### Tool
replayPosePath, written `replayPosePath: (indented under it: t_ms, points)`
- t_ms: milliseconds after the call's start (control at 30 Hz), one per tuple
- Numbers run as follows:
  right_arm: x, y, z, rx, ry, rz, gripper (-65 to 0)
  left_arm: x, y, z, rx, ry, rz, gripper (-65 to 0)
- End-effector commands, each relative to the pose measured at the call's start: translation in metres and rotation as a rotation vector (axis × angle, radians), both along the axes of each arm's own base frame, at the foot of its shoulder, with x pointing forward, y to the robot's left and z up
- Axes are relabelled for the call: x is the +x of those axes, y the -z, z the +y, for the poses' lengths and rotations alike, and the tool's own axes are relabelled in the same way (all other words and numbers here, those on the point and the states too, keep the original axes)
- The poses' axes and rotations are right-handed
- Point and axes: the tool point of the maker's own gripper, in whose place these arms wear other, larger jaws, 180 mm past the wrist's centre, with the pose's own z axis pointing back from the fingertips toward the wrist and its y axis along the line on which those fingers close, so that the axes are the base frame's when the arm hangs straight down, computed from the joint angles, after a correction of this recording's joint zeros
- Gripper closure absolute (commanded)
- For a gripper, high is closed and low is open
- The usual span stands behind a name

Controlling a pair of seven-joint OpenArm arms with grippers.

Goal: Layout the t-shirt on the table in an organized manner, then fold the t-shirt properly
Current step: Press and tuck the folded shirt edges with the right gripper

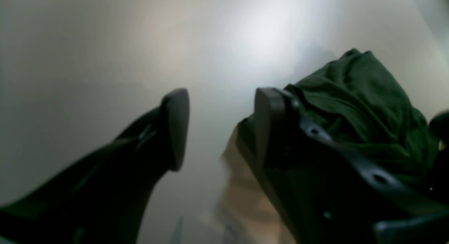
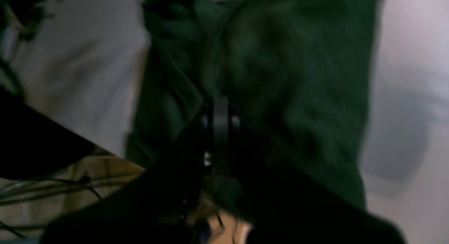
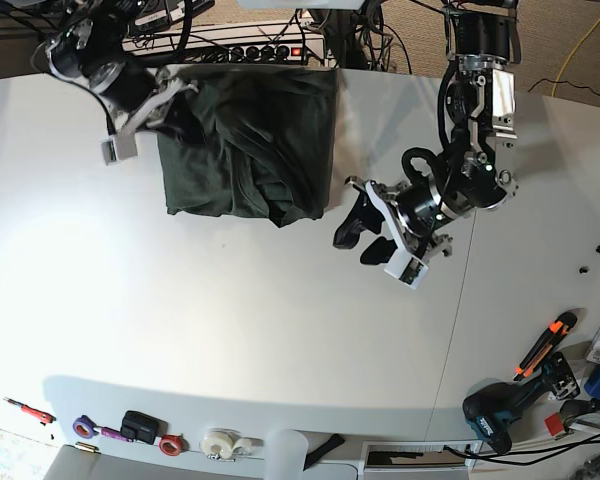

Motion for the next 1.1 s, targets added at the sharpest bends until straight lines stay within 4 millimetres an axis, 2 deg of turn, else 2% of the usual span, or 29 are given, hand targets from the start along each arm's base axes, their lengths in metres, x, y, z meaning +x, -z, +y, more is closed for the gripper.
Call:
replayPosePath:
  t_ms: [0,200,367,533,767,1067]
  points:
    - [0.005,-0.01,-0.001,0.009,0.008,-0.048,0.0,0.007,-0.018,-0.003,-0.037,0.002,-0.056,-30.5]
    - [0.002,0.0,-0.011,-0.059,0.031,-0.02,0.0,0.007,-0.018,-0.003,-0.037,0.002,-0.056,-30.5]
    - [-0.001,0.009,0.006,-0.081,-0.036,0.018,0.0,0.007,-0.018,-0.003,-0.038,0.002,-0.056,-30.5]
    - [0.0,0.017,0.042,-0.076,-0.129,0.039,0.0,0.007,-0.018,-0.003,-0.037,0.002,-0.056,-30.5]
    - [-0.004,0.013,0.1,0.003,-0.292,0.022,0.0,0.007,-0.018,-0.003,-0.037,0.002,-0.056,-30.5]
    - [-0.03,-0.005,0.186,0.124,-0.563,-0.021,0.0,0.008,-0.02,-0.003,-0.043,-0.001,-0.065,-30.5]
